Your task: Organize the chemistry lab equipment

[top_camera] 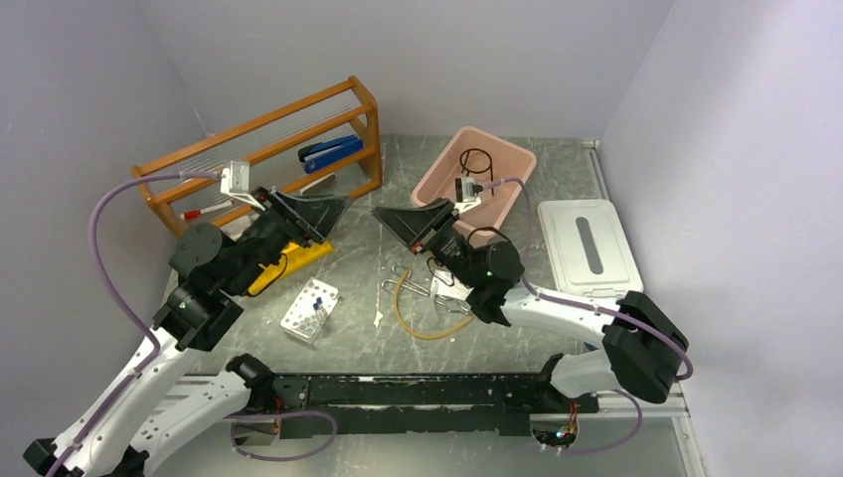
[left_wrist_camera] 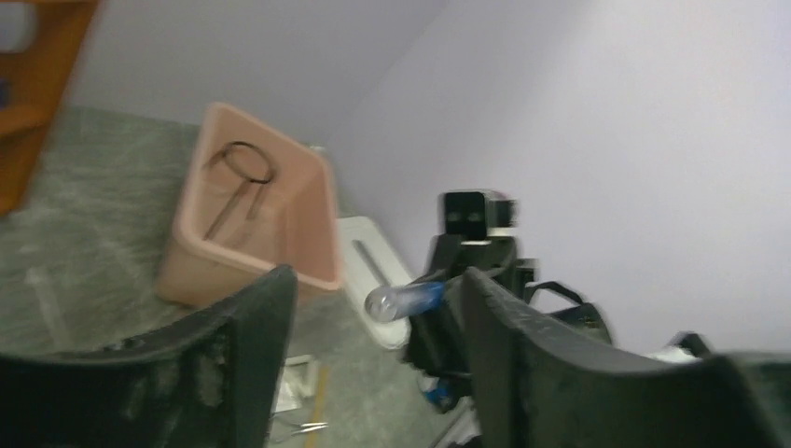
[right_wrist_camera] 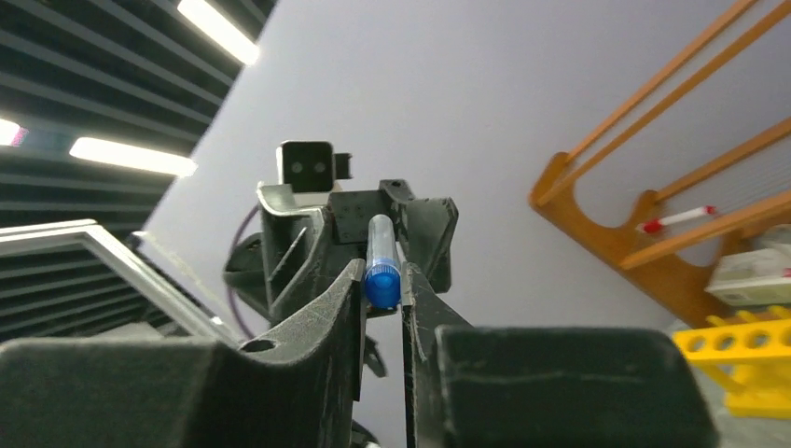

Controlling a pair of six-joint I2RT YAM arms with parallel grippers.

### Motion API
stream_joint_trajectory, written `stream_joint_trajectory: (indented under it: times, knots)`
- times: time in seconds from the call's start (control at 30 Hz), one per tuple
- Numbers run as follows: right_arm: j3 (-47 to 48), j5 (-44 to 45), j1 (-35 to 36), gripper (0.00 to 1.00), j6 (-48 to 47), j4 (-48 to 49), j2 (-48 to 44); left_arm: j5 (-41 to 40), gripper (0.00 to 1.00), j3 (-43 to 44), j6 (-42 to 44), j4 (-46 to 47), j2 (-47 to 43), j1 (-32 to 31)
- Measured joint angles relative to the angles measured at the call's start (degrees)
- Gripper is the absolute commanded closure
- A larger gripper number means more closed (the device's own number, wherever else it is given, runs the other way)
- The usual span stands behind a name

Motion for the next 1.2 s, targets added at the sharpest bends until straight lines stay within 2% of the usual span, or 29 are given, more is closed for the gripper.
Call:
stream_joint_trajectory:
  times: [0.07,0.17,0.27,0.5,0.63,0.87,1.2]
  knots:
    - [0.28,-1.84,-1.6,0.86,-1.9,-3.82,-1.14,-3.48,0.18,0.15,1.53,-3.23,-0.9,0.0]
    - [2.51,-7.93,-5.42,0.86,-6.69,-11.41,-2.01,-10.14,0.17,2.43,5.6,-10.45,-1.86,0.02]
    - [6.03,-14.49,-7.93,0.86,-13.86,-21.4,-1.99,-16.76,0.18,9.46,12.15,-18.73,-0.87,0.02]
    - [18.01,-20.59,-8.24,0.86,-40.57,-51.71,-0.17,-25.73,0.18,21.42,23.45,-27.12,1.33,0.02]
    - [26.67,-18.93,-6.49,0.86,-54.95,-64.98,4.68,-27.74,0.19,24.26,26.53,-32.41,3.87,0.02]
    - [41.27,-8.33,4.63,0.88,-76.87,-84.3,18.14,-27.82,0.18,31.67,31.39,-41.57,7.87,0.02]
    - [50.84,-1.11,9.94,0.9,-88.56,-97.42,28.96,-29.59,0.18,34.23,32.61,-47.19,4.39,0.02]
